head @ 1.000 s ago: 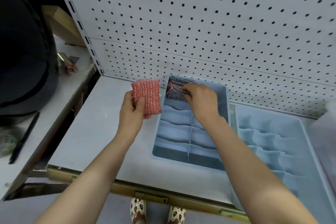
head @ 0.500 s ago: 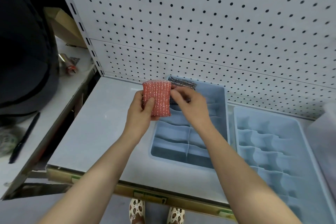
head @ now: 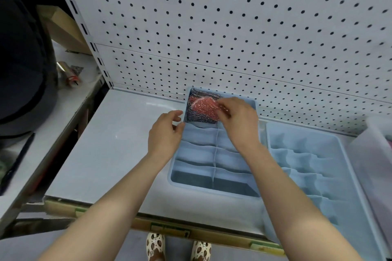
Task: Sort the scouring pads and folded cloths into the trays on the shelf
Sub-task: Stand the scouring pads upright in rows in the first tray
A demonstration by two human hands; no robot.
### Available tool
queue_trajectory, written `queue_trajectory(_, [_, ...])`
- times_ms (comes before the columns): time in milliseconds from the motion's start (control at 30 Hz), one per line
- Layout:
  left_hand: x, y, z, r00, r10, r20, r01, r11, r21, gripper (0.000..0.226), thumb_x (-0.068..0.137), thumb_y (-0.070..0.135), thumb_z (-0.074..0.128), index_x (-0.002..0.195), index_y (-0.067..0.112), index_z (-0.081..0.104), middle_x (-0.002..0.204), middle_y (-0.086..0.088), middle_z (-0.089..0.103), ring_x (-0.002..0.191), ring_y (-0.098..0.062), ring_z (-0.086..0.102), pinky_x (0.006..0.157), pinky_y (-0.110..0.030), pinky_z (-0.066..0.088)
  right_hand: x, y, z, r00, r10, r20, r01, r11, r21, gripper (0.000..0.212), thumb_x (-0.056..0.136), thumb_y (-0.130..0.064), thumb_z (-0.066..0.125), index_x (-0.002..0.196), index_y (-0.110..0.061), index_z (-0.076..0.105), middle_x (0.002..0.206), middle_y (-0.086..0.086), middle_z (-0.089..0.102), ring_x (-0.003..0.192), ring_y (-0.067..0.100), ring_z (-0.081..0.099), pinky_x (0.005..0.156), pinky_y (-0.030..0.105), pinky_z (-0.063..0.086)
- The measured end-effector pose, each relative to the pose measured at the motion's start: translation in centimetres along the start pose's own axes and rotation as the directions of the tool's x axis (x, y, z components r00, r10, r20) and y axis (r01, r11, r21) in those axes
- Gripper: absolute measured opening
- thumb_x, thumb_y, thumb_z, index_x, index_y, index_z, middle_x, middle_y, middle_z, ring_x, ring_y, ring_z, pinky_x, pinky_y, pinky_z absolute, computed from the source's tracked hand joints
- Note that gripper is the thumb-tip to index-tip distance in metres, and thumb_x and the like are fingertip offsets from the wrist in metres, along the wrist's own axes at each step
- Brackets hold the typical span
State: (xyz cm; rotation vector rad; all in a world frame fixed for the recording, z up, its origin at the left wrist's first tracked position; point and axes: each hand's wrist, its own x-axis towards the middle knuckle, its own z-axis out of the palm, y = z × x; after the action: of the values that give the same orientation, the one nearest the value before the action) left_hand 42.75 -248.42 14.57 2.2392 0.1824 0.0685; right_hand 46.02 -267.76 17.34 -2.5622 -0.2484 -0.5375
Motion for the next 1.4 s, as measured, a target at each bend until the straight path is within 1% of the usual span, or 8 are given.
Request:
queue_trajectory(233, [-0.2, 0.1, 0.6, 1.000, 0.020, -0.012, -0.020, 0.999, 0.047, 0.038, 0.098, 0.020, 0.054, 0.136, 0.021, 0.053, 0.121, -0.001, 0.062, 0.086, -0.013, 0.058, 0.082, -0.025, 0.042, 0.5, -0.4, 5.2, 0.964, -0.206, 0.169, 0.252, 0.911, -0.327, 0.030, 0.050, 0.005, 0.083, 0.068, -0.016, 0.069, 0.067, 0.000, 0.061, 0.065, 0.024, 0.058, 0.042, 0.021, 0.024])
queue_trajectory(400, [-0.1, 0.0, 0.5, 1.000, 0.022, 0.009, -0.023, 0.997, 0.071, 0.039, 0.098, 0.021, 0.053, 0.137, 0.021, 0.052, 0.122, -0.002, 0.062, 0.089, -0.016, 0.061, 0.082, -0.027, 0.044, 0.2, -0.3, 5.6, 0.965, -0.178, 0.193, 0.230, 0.927, -0.298, 0.029, 0.055, 0.003, 0.082, 0.074, -0.016, 0.072, 0.070, -0.001, 0.063, 0.071, 0.024, 0.060, 0.038, 0.024, 0.035])
queue_trajectory(533, [-0.4, -0.6, 0.2, 0.996, 0.067, 0.061, -0.072, 0.993, 0.091, 0.040, 0.100, 0.023, 0.049, 0.139, 0.020, 0.049, 0.128, -0.005, 0.057, 0.094, -0.014, 0.057, 0.084, -0.024, 0.041, -0.8, -0.1, 3.3, 0.977, -0.131, 0.169, 0.155, 0.978, -0.138, 0.027, 0.072, -0.011, 0.082, 0.098, -0.013, 0.074, 0.090, 0.004, 0.070, 0.085, 0.029, 0.063, 0.057, 0.035, 0.053])
queue_trajectory(700, [-1.3, -0.4, -1.0, 0.939, 0.343, 0.039, -0.342, 0.908, 0.243, 0.036, 0.093, 0.016, 0.059, 0.129, 0.013, 0.058, 0.127, -0.012, 0.053, 0.113, -0.030, 0.048, 0.097, -0.042, 0.045, -5.2, 1.8, -2.4, 0.998, 0.051, 0.027, -0.046, 0.986, -0.161, 0.026, 0.080, -0.014, 0.071, 0.107, -0.012, 0.072, 0.093, 0.009, 0.070, 0.081, 0.036, 0.063, 0.072, 0.041, 0.052])
queue_trajectory(800, [-2.5, 3.0, -0.4, 0.892, 0.444, 0.081, -0.451, 0.872, 0.188, 0.033, 0.093, 0.015, 0.059, 0.126, 0.016, 0.060, 0.129, -0.007, 0.052, 0.116, -0.026, 0.047, 0.096, -0.033, 0.039, -9.6, 3.9, -6.4, 0.987, 0.158, -0.005, -0.156, 0.971, -0.180, 0.030, 0.086, -0.020, 0.063, 0.115, -0.016, 0.069, 0.103, 0.007, 0.069, 0.088, 0.035, 0.062, 0.078, 0.043, 0.051])
queue_trajectory(1033, [-6.6, 12.7, 8.2, 0.657, 0.669, 0.348, -0.672, 0.729, -0.132, 0.029, 0.096, 0.031, 0.051, 0.125, 0.029, 0.058, 0.123, 0.006, 0.052, 0.104, -0.017, 0.058, 0.091, -0.044, 0.051, -20.2, 8.8, -17.9, 0.903, 0.358, -0.238, -0.414, 0.873, -0.259, 0.034, 0.089, -0.020, 0.066, 0.123, -0.016, 0.065, 0.112, 0.007, 0.068, 0.098, 0.034, 0.061, 0.083, 0.043, 0.051])
queue_trajectory(1200, [-10.4, 23.0, 16.4, 0.425, 0.788, 0.446, -0.814, 0.548, -0.192, 0.041, 0.095, 0.027, 0.057, 0.136, 0.022, 0.052, 0.132, 0.000, 0.052, 0.117, -0.020, 0.052, 0.098, -0.031, 0.040, -24.0, 15.2, -28.0, 0.812, 0.408, -0.417, -0.550, 0.773, -0.316, 0.034, 0.089, -0.015, 0.063, 0.122, -0.009, 0.064, 0.114, 0.010, 0.066, 0.102, 0.034, 0.058, 0.089, 0.042, 0.046])
queue_trajectory(1400, [-11.4, 33.9, 27.3, 0.217, 0.713, 0.667, -0.929, 0.360, -0.082, 0.059, 0.091, 0.022, 0.063, 0.145, 0.022, 0.042, 0.146, -0.004, 0.044, 0.132, -0.025, 0.040, 0.105, -0.036, 0.036, -23.6, 26.2, -36.2, 0.786, 0.579, -0.218, -0.613, 0.684, -0.395, 0.053, 0.086, -0.010, 0.066, 0.137, -0.019, 0.054, 0.136, 0.010, 0.056, 0.123, 0.034, 0.051, 0.098, 0.044, 0.044])
